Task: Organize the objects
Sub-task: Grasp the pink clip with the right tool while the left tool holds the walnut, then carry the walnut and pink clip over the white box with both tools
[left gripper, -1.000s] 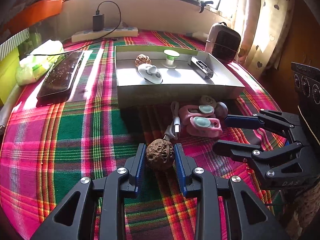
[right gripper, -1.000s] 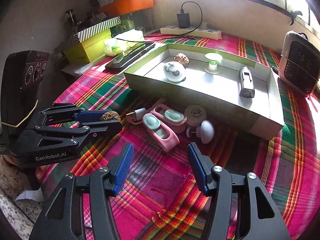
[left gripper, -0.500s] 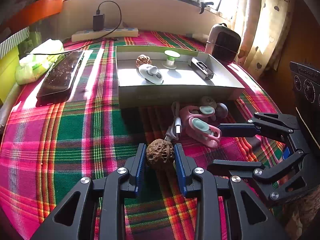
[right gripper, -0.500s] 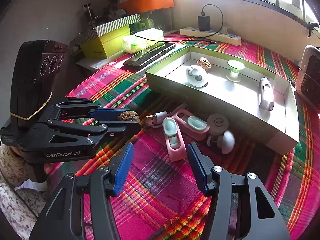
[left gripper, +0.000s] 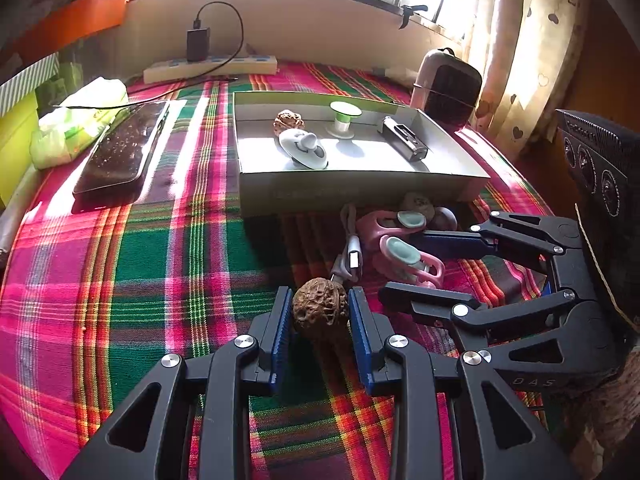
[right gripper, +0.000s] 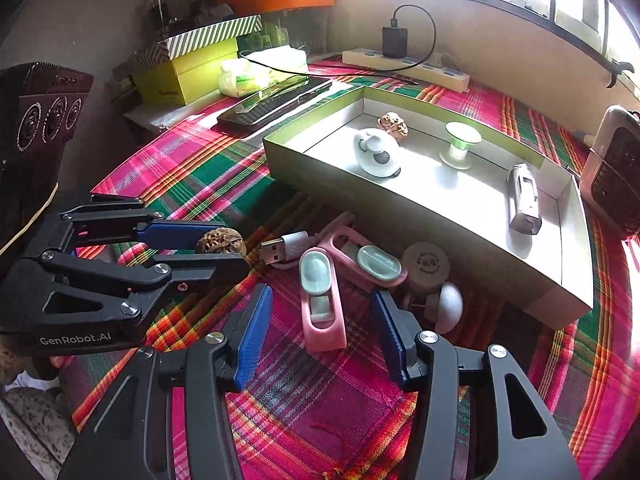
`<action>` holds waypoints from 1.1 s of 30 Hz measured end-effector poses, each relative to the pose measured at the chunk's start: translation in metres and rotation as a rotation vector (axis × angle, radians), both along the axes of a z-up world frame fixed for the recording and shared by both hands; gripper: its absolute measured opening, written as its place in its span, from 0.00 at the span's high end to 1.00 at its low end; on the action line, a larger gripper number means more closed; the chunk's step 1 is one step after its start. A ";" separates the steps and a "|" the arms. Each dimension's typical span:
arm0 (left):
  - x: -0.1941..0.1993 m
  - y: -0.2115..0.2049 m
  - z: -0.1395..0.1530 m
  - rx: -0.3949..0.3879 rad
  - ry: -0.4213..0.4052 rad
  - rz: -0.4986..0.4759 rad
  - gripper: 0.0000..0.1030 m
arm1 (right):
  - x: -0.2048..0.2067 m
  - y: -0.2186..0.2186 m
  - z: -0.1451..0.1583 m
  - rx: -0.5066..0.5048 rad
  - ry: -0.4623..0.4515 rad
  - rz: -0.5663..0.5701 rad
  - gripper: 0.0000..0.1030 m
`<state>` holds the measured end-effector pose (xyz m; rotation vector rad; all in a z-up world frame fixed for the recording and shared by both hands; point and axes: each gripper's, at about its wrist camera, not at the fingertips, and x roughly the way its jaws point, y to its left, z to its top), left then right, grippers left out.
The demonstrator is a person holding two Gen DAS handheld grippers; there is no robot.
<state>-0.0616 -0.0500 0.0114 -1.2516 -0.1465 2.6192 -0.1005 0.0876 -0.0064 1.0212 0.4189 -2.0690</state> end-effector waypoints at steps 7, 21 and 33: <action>0.000 0.000 0.000 0.002 0.001 0.001 0.74 | 0.001 0.001 0.000 0.017 0.022 -0.002 0.70; -0.003 0.001 0.001 -0.013 0.004 -0.001 0.74 | 0.004 -0.002 0.001 0.027 0.038 0.016 0.82; -0.004 0.002 0.001 -0.019 0.010 -0.001 0.74 | 0.003 -0.001 0.001 0.026 0.036 0.017 0.82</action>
